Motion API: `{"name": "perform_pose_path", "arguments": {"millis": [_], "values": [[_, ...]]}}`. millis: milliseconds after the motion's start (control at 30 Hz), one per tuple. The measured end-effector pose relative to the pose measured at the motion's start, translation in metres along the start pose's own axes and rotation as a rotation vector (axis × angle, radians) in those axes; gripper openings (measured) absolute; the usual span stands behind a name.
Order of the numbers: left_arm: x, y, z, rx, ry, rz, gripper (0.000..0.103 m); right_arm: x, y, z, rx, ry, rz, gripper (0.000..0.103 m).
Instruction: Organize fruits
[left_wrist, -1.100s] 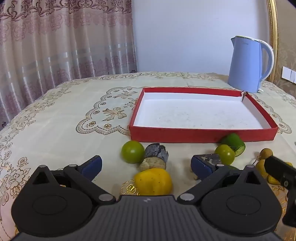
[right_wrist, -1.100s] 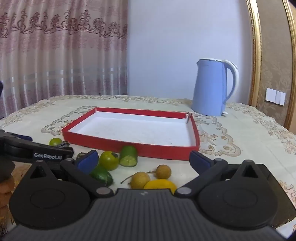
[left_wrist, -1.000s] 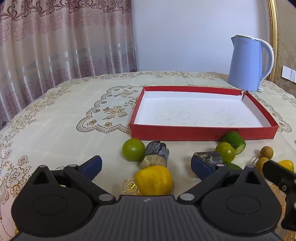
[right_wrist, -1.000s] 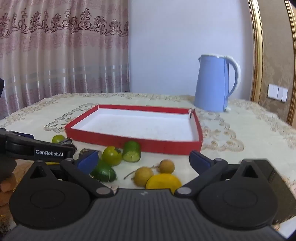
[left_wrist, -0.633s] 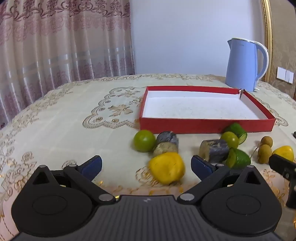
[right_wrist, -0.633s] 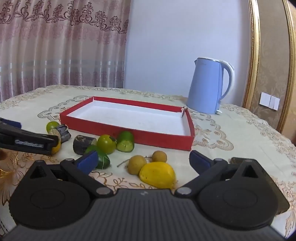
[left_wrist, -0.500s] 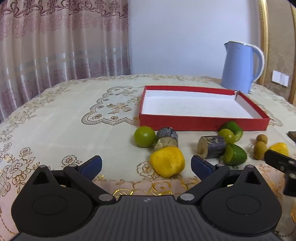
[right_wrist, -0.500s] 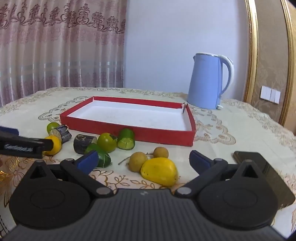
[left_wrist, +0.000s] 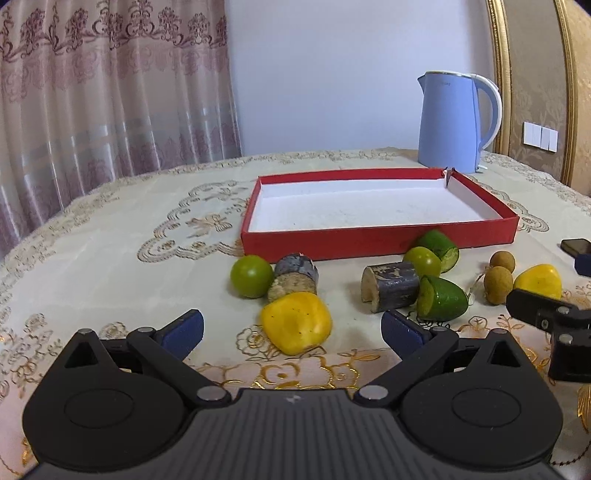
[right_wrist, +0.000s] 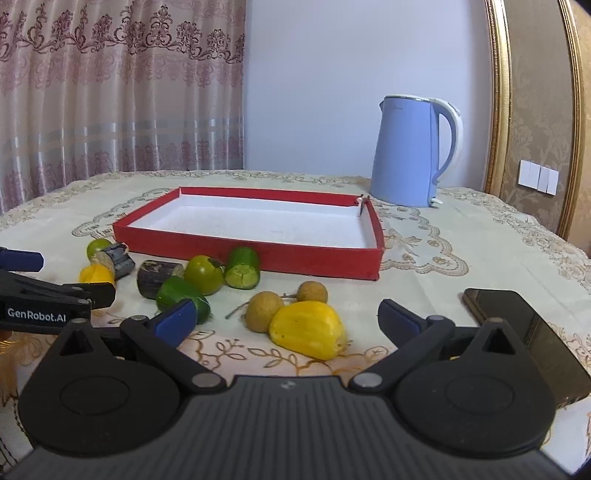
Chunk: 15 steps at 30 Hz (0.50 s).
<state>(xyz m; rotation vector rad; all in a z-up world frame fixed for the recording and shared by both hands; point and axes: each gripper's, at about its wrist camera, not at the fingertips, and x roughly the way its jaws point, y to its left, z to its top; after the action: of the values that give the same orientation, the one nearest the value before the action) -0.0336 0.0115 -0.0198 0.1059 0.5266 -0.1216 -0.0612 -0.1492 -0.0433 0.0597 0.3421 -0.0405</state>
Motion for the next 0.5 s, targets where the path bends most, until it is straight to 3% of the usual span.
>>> {"name": "perform_pose_path", "arguments": {"millis": [500], "values": [[0.021,0.002,0.013,-0.054,0.084,0.047,0.103,0.001,-0.004,0.007,0.005,-0.026,-0.005,0.103]]}}
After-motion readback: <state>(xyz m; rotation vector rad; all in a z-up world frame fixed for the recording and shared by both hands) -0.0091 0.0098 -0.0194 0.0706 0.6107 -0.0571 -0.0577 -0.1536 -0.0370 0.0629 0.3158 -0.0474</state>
